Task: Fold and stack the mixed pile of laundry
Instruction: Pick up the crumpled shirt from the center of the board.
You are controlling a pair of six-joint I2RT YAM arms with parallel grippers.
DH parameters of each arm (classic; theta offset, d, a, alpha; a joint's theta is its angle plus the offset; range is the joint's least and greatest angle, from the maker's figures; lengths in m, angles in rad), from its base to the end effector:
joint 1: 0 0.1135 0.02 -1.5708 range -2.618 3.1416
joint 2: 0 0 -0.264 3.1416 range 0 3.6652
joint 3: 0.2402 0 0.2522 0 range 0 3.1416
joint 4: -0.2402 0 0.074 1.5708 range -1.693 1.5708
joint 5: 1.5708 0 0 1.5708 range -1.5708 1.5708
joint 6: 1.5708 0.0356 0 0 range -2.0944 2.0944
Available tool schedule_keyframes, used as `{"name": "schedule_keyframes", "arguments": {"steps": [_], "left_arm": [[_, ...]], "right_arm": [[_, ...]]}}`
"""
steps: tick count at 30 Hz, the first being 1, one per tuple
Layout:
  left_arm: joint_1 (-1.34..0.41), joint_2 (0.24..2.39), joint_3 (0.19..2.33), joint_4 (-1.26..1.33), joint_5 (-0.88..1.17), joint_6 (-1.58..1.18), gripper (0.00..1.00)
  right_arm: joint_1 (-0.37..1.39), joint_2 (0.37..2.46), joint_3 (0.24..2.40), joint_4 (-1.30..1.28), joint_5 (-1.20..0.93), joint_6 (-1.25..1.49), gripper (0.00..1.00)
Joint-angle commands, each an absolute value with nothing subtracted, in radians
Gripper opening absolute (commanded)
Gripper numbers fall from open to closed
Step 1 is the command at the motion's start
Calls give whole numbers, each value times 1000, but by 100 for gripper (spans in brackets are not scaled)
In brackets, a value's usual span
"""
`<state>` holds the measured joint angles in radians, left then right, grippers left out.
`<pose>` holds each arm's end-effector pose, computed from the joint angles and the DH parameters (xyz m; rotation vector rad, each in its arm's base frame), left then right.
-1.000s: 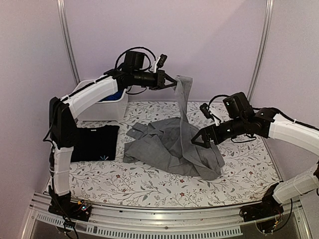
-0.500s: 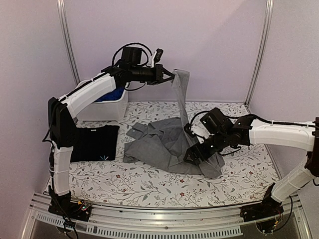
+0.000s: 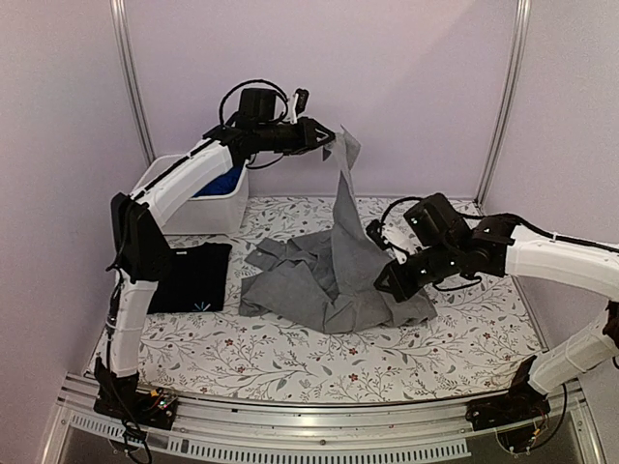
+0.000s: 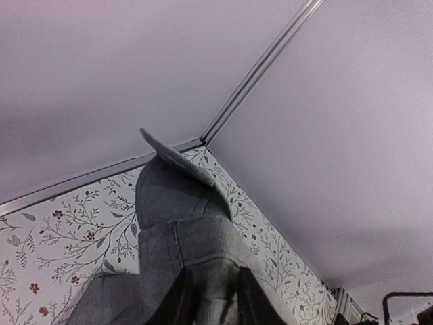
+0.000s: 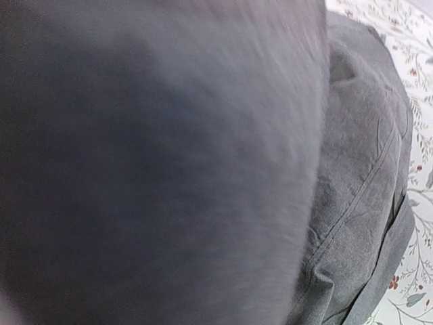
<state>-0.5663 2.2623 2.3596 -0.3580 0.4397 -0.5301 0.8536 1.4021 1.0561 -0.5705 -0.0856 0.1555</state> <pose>0.4382 -0.2966 0.3730 0.3685 1.9359 -1.1480 0.1903 0.2229 0.2603 -0.9108 2.3936 0.5161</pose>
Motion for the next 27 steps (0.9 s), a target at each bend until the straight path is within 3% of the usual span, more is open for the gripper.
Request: {"name": "schedule_keyframes", "arguments": {"steps": [1,4,7,9,14,21,24,27], "left_arm": [[-532,2475,2567,-569,375,-491,48],[-506,2391,2419,-652,395,-421,69],[-512,2145,2028,-560,351,-309,86],[-502,1978,1765,-468,370,-287,92],[-470,1720,1338,-410,514,-207,95],[-483,1375,871,-118,403,-215,97],[-485,1326,768,-83,346,-206,99],[-480,1391,805,-174,312,-215,97]], "right_arm": [[811,1278,1120,-524,-173,110,0],[709,1205,1119,-533,-206,122,0],[591,1128,1105,-521,-254,138,0],[515,1093,1084,-504,-308,142,0],[423,1076,1049,-476,-356,180,0],[396,1143,1107,-423,-363,256,0],[383,1174,1145,-434,-337,251,0],[324,1183,1148,-494,-330,236,0]]}}
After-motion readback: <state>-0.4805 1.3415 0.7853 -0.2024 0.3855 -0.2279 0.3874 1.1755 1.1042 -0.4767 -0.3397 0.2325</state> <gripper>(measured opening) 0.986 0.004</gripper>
